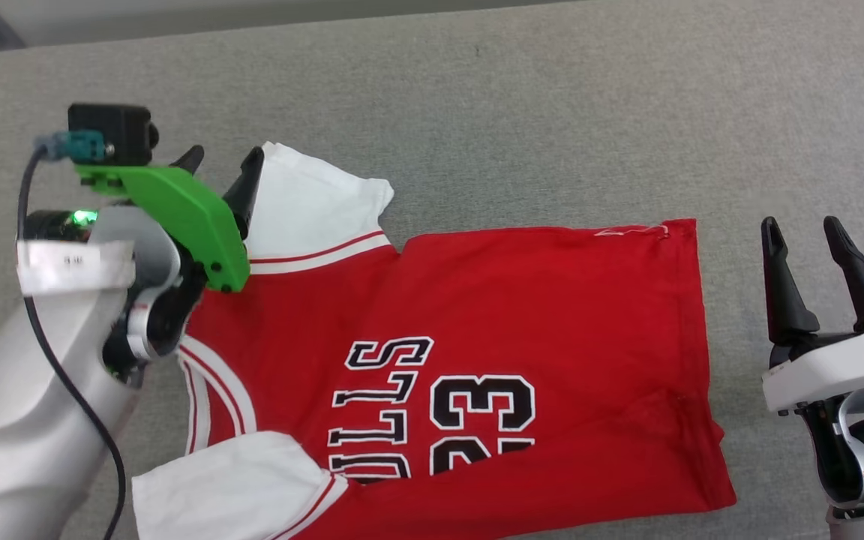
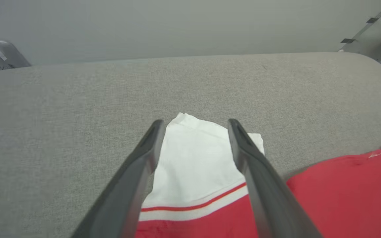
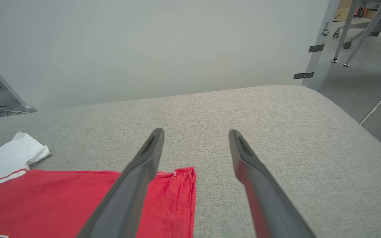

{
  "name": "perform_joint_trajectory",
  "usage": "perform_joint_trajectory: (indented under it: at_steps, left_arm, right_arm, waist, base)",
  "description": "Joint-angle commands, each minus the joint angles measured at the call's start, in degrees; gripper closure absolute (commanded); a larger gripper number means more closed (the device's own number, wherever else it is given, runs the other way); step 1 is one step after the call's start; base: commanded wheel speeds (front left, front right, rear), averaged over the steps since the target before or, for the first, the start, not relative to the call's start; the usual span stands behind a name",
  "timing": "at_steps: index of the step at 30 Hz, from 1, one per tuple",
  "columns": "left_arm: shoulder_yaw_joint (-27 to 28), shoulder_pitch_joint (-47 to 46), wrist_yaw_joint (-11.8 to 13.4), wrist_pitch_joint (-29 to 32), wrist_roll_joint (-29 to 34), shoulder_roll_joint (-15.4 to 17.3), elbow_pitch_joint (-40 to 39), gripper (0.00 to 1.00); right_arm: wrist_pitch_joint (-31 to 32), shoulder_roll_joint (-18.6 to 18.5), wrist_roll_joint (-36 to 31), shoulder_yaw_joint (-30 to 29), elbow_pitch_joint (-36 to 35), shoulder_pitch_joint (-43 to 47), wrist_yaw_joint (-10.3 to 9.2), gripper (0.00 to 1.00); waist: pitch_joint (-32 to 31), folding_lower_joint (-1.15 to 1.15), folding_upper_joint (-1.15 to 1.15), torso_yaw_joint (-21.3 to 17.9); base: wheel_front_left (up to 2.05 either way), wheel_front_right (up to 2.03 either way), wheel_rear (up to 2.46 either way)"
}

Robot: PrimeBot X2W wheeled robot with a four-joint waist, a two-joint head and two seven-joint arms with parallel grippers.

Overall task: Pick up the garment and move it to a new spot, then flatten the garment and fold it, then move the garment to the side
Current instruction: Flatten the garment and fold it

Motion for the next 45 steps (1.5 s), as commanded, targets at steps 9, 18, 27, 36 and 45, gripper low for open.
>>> perform_joint_trajectory:
  at_steps: [9,18,27,36,45]
  left_arm:
    - [-2.39,-13.57,-5.52,18.54,-5.27,1.60,11.18,0.00]
    - [-4.69,-18.31,-6.48,26.45,-4.82,3.26,19.10,0.00]
    - [-8.08,-16.16,-6.73,35.18,-6.89,1.96,23.94,0.72]
    - [-7.81,-16.62,-7.36,32.44,-6.90,0.38,24.64,1.00]
    - [-6.78,-18.51,-8.51,27.14,-5.87,-0.32,22.43,1.00]
  right_arm:
    - [-1.94,0.54,0.74,1.97,1.25,-2.97,-0.05,0.00]
    - [-3.07,0.55,1.73,2.60,2.02,-4.31,-0.05,0.00]
    - [-2.99,-0.35,2.59,1.88,2.79,-5.06,-0.05,0.00]
    - [0.98,-3.31,7.42,2.79,3.72,-6.27,-0.05,0.00]
    - [15.17,-11.85,15.33,6.10,10.11,-10.99,-0.05,0.00]
  waist:
    - [6.78,-0.01,0.00,-6.37]
    - [10.69,-0.01,0.00,-8.51]
    - [11.63,-0.01,0.00,-8.11]
    - [10.77,-0.01,0.00,-6.89]
    - [7.36,-0.01,0.00,-4.03]
  base:
    - [0.00,0.00,0.00]
    - [0.00,0.00,0.00]
    - [0.00,0.00,0.00]
    - [0.00,0.00,0.00]
    - [0.00,0.00,0.00]
